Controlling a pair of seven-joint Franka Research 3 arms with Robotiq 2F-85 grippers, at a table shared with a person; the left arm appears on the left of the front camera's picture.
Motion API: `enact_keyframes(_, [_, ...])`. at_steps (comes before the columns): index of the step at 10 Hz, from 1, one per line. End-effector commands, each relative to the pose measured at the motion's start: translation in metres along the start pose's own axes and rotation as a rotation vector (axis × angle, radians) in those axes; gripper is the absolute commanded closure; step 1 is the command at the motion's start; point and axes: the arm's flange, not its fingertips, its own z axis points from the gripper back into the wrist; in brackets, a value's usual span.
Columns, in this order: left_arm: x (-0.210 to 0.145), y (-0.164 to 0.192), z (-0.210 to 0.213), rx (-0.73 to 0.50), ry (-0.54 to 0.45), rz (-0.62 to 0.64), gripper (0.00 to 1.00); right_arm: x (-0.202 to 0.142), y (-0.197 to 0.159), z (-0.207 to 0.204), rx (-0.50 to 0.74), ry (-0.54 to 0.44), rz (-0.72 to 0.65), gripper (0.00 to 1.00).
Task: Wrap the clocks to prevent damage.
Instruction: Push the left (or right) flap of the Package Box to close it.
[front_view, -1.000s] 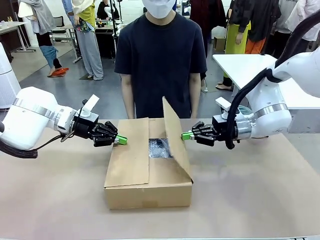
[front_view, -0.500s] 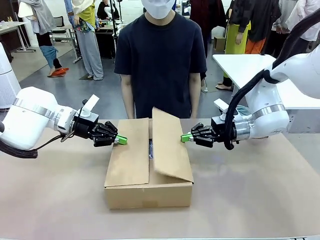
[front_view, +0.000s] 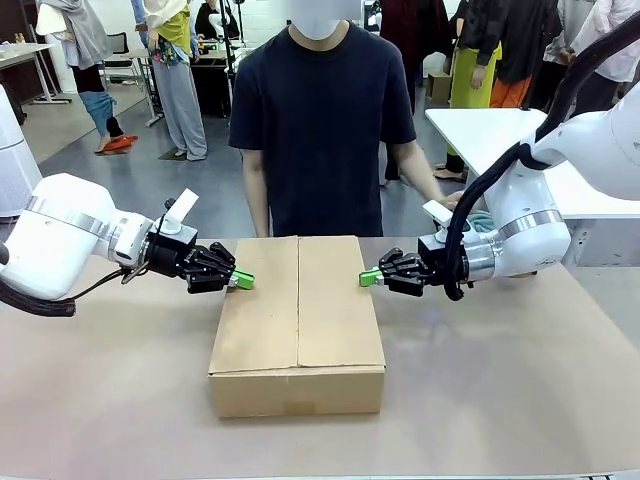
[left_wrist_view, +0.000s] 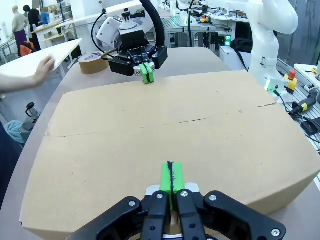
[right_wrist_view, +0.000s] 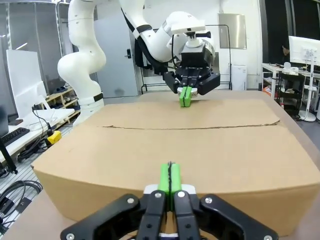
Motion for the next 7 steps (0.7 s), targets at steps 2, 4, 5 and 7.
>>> enact_keyframes(2, [-0.0023, -0.0012, -0.0011, 0.001, 0.002, 0.005, 1.0, -0.0015, 0.0011, -0.0004, -0.008, -0.007, -0.008, 0.99])
enact_keyframes(4, [-0.0023, -0.0012, -0.0011, 0.001, 0.002, 0.005, 1.0, -0.0015, 0.0011, -0.0004, -0.008, -0.007, -0.008, 0.99])
enact_keyframes(5, [-0.0023, -0.0012, -0.0011, 0.001, 0.002, 0.005, 1.0, -0.0015, 0.0011, -0.0004, -0.008, -0.007, -0.008, 0.99])
enact_keyframes(7, [-0.0023, -0.0012, -0.0011, 0.001, 0.002, 0.005, 1.0, -0.0015, 0.0011, -0.0004, -0.008, -0.007, -0.008, 0.99])
